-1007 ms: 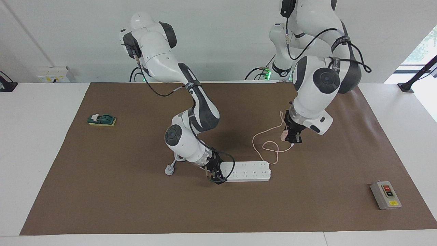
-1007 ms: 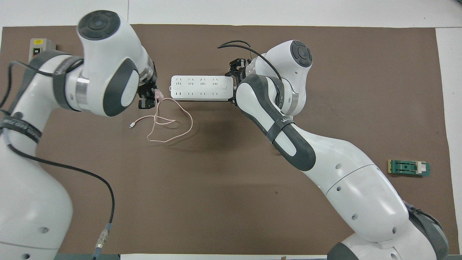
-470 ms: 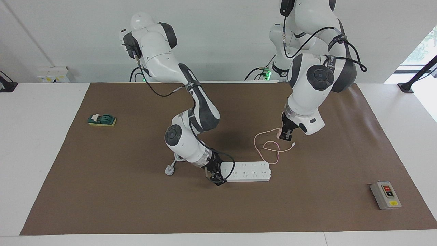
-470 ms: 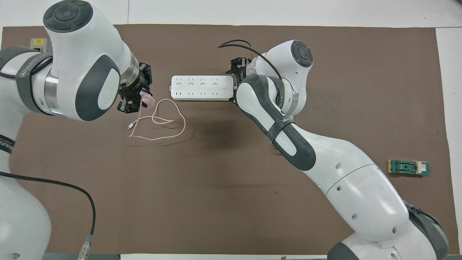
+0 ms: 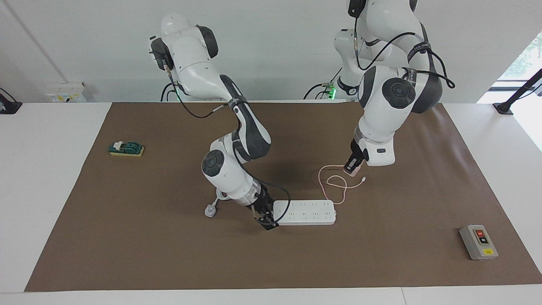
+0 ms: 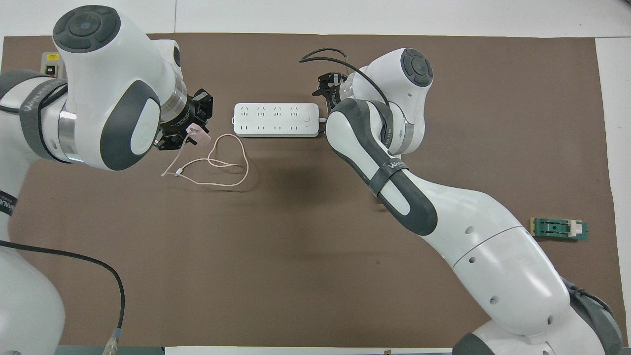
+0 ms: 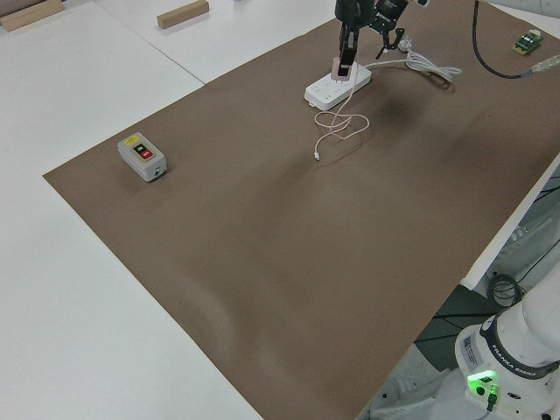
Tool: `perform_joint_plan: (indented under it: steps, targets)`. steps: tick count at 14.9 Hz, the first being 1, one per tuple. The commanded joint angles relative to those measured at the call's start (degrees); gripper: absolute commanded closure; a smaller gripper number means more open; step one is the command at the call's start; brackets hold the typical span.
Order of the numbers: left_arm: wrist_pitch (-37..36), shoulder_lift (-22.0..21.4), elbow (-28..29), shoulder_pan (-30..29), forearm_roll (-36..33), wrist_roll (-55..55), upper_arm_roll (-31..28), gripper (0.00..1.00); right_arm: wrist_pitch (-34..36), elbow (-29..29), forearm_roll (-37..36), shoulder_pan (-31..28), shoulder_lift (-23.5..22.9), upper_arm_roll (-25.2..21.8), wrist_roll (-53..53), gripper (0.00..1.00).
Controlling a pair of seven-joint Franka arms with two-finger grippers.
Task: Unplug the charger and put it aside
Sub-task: 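Carry the charger nearer with the left gripper while the right gripper retracts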
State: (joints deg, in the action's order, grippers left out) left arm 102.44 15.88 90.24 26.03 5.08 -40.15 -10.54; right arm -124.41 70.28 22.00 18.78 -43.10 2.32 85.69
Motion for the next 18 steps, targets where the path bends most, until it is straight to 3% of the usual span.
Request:
perform_joint_plan:
  steps: [1, 3, 5, 7, 8, 9, 16, 18]
  targets:
    - [3.4, -7.7, 9.9, -3.0, 2.4, 9.6, 0.3, 1.00, 6.3, 0.9, -3.2, -2.2, 4.6, 0.1, -6.2, 0.00]
    - [5.6, -10.4, 15.1, -4.7, 3.8, 12.1, 0.3, 1.00, 11.3, 1.0, -4.8, -4.1, 7.1, 0.1, -12.1, 0.00]
    - [10.5, -15.9, 22.9, -6.9, 7.2, 21.2, 0.3, 1.00, 15.9, 1.1, -8.0, -5.9, 10.0, 0.1, -17.9, 0.00]
    - [16.9, -20.4, 32.0, -8.4, 8.8, 26.6, 0.3, 1.00, 22.4, 3.1, -12.8, -7.7, 15.9, 0.1, -26.2, 0.00]
    - [19.2, -22.0, 35.7, -9.8, 13.1, 33.7, 0.3, 1.00, 25.8, 4.4, -14.3, -8.7, 19.1, 0.1, -30.1, 0.00]
    - [19.1, -22.4, 36.7, -10.3, 18.0, 39.6, 0.1, 1.00, 28.3, 4.8, -15.0, -9.7, 20.7, 0.1, -32.4, 0.00]
    - [20.0, -23.0, 44.0, -11.7, 24.0, 57.0, 0.0, 1.00, 39.1, 4.8, -19.1, -17.2, 28.2, 0.1, -58.0, 0.00]
    - [20.3, -22.6, 45.9, -13.8, 24.2, 62.3, 0.0, 1.00, 39.8, 7.7, -20.2, -17.1, 32.0, 0.0, -63.8, 0.00]
